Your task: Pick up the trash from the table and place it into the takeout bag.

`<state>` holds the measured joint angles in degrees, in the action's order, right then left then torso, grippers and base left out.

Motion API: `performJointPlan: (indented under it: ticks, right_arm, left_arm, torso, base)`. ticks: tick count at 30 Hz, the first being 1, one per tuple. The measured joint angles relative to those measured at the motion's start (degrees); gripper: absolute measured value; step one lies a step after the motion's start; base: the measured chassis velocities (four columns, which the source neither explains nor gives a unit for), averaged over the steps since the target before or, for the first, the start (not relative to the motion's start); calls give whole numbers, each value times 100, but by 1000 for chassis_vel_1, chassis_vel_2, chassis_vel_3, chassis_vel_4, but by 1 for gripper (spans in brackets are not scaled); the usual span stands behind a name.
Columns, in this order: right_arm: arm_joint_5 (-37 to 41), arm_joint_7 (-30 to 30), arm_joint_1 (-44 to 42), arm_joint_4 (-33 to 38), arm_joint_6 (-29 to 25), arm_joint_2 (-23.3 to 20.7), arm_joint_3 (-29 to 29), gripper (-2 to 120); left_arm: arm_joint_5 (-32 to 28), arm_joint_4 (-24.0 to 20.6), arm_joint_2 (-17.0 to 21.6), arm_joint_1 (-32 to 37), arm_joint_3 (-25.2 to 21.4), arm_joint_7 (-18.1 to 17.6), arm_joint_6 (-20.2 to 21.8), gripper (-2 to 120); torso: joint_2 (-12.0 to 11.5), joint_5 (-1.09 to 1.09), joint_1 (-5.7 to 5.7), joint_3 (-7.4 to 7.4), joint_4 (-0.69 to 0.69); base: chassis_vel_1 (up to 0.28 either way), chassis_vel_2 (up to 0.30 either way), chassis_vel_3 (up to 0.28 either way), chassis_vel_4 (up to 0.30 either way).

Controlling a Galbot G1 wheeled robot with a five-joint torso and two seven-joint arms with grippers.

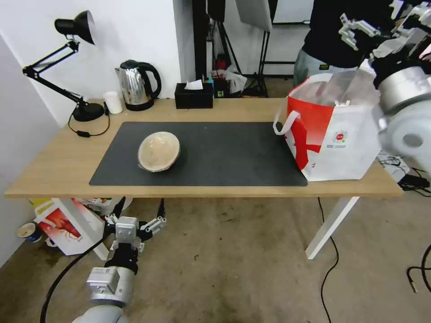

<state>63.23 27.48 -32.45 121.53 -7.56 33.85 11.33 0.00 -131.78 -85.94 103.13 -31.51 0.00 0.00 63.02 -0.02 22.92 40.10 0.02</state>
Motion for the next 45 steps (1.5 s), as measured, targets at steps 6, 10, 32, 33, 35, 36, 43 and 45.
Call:
performJointPlan:
  ticks: [6, 10, 32, 33, 35, 36, 43, 45]
  right_arm:
    - [-604, 430, -723, 659, -25, 340, 2, 100]
    - [-1120, 720, -1299, 943, -6, 548, 8, 100]
    - [-3040, 1218, -3264, 1626, 55, 1031, 71, 100]
    - [-3127, 1217, -3330, 1639, 39, 1038, 71, 100]
    - [-3194, 1215, -3387, 1652, 29, 1045, 70, 100]
    - [-3194, 1215, -3387, 1652, 29, 1045, 70, 100]
    - [-3944, 1333, -3825, 1677, 13, 1132, 76, 100]
    - [-4313, 1537, -4153, 1700, 42, 1220, 87, 100]
  left_arm:
    - [0, 0, 1, 0, 0, 0, 0, 100]
    - [0, 0, 0, 0, 0, 0, 0, 100]
    - [0, 0, 0, 0, 0, 0, 0, 100]
    - [0, 0, 0, 0, -1, 0, 0, 100]
    - [0, 0, 0, 1, -1, 0, 0, 100]
    - [0, 0, 0, 1, -1, 0, 0, 100]
    - [0, 0, 0, 0, -1, 0, 0, 100]
    - [0, 0, 0, 0, 0, 0, 0, 100]
  torso:
    - [1, 2, 0, 0, -2]
    - [1, 2, 0, 0, -1]
    - [1, 2, 0, 0, -1]
    - [1, 2, 0, 0, -1]
    - [1, 2, 0, 0, -1]
    - [1, 2, 0, 0, -1]
    - [1, 2, 0, 0, -2]
    - [1, 2, 0, 0, -2]
  base:
    - [0, 0, 0, 0]
    - [0, 0, 0, 0]
    - [0, 0, 0, 0]
    - [0, 0, 0, 0]
    - [0, 0, 0, 0]
    - [0, 0, 0, 0]
    - [0, 0, 0, 0]
    - [0, 0, 0, 0]
